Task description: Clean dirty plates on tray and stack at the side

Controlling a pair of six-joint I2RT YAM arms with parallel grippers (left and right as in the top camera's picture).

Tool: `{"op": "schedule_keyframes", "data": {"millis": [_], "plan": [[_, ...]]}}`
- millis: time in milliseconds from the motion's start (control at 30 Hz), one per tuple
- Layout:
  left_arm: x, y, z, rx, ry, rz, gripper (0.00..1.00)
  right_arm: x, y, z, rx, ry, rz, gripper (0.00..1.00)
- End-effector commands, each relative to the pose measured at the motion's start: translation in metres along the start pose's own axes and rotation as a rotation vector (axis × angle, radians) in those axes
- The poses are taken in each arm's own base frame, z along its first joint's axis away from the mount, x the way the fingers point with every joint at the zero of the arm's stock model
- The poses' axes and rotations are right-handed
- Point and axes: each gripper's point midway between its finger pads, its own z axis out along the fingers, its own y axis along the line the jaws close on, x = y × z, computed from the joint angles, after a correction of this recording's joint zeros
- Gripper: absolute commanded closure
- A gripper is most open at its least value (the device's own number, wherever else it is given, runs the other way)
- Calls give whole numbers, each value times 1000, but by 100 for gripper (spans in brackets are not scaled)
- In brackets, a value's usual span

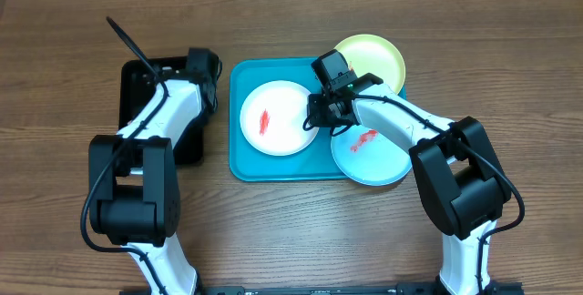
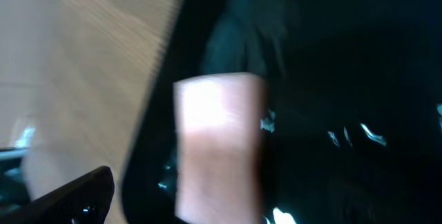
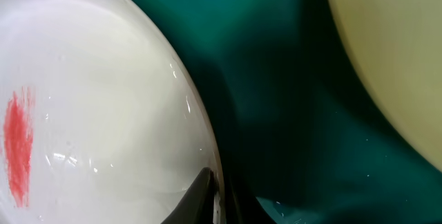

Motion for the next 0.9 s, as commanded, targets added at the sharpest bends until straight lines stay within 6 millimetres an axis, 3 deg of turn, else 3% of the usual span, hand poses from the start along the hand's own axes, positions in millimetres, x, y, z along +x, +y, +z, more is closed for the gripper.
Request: {"op": "schedule_keyframes", "data": {"millis": [0, 33, 133, 267, 500, 867], "plan": [[-3, -32, -17, 258, 96, 22, 0, 3, -2, 3, 12, 5, -2, 91], [-3, -34, -21, 293, 115, 16, 0, 3, -2, 3, 12, 5, -2, 91], [1, -26, -28, 317, 195, -59, 16, 3, -2, 3, 13, 5, -5, 91], [14, -15, -22, 317, 307, -223, 17, 4, -2, 3, 14, 6, -5, 91], [19, -23, -12, 502, 392, -206, 19, 5, -3, 3, 16, 10, -8, 91], [13, 12, 10, 341, 361, -302, 32, 5, -2, 3, 13, 12, -8, 91]]}}
